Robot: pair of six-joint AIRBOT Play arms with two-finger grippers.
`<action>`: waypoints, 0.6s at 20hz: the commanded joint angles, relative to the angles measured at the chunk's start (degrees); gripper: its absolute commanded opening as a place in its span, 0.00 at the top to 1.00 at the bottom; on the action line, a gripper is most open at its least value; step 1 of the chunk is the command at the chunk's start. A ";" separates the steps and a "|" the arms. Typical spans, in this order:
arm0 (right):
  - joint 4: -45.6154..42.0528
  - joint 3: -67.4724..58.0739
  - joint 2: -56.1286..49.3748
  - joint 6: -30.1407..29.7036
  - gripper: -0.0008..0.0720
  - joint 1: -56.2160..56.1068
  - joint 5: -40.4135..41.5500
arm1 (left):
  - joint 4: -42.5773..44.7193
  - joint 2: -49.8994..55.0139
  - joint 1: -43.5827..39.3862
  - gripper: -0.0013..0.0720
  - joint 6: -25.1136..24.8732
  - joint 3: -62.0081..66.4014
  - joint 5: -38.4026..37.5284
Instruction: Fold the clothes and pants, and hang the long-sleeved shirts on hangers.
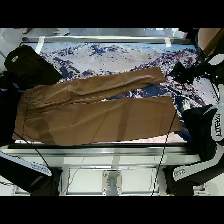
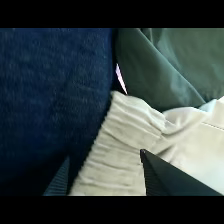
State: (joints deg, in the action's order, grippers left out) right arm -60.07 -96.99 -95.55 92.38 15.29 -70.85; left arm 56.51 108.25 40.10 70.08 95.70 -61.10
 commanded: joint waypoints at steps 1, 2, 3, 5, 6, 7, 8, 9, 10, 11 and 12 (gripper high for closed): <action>-1.38 -0.07 -0.04 0.63 0.49 -2.10 1.51 | 0.44 0.98 -0.31 0.29 -2.23 0.85 1.09; -2.14 -0.07 -0.07 0.63 0.49 -2.86 2.16 | 0.33 0.98 -0.39 0.29 -3.17 0.85 1.09; -3.19 -0.07 -0.07 0.63 0.49 -3.67 3.17 | -0.44 1.03 -0.66 0.30 -3.67 0.85 1.05; -4.72 -0.07 -0.09 0.63 0.49 -4.96 4.68 | -3.54 1.03 -1.42 0.30 -6.47 0.85 0.72; -4.98 -0.07 -0.11 0.63 0.49 -5.33 5.14 | -5.53 1.03 -2.03 0.30 -8.55 0.85 0.39; -4.94 -0.07 -0.11 0.66 0.49 -5.33 5.42 | -6.67 1.03 -2.67 0.32 -9.55 0.85 0.44; -4.96 -0.07 -0.11 0.70 0.49 -5.31 5.38 | -6.56 1.05 -3.30 0.34 -9.75 0.85 0.52; -5.09 -0.07 -0.11 0.70 0.49 -5.27 5.33 | -6.32 1.07 -3.74 0.42 -9.75 0.85 0.46; -5.35 -0.07 -0.11 0.68 0.49 -5.27 5.35 | -5.95 1.09 -4.00 0.64 -9.75 0.85 0.42; -5.73 -0.07 -0.11 0.68 0.49 -5.27 5.38 | -5.53 1.09 -4.07 0.86 -9.75 0.85 0.42; -6.38 -0.07 -0.11 0.68 0.49 -5.27 5.38 | -5.57 1.07 -4.04 0.93 -9.70 0.85 0.37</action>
State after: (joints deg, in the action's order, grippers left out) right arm -65.04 -96.99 -95.61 93.01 10.26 -65.91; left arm 51.33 109.30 36.64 61.45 96.49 -60.69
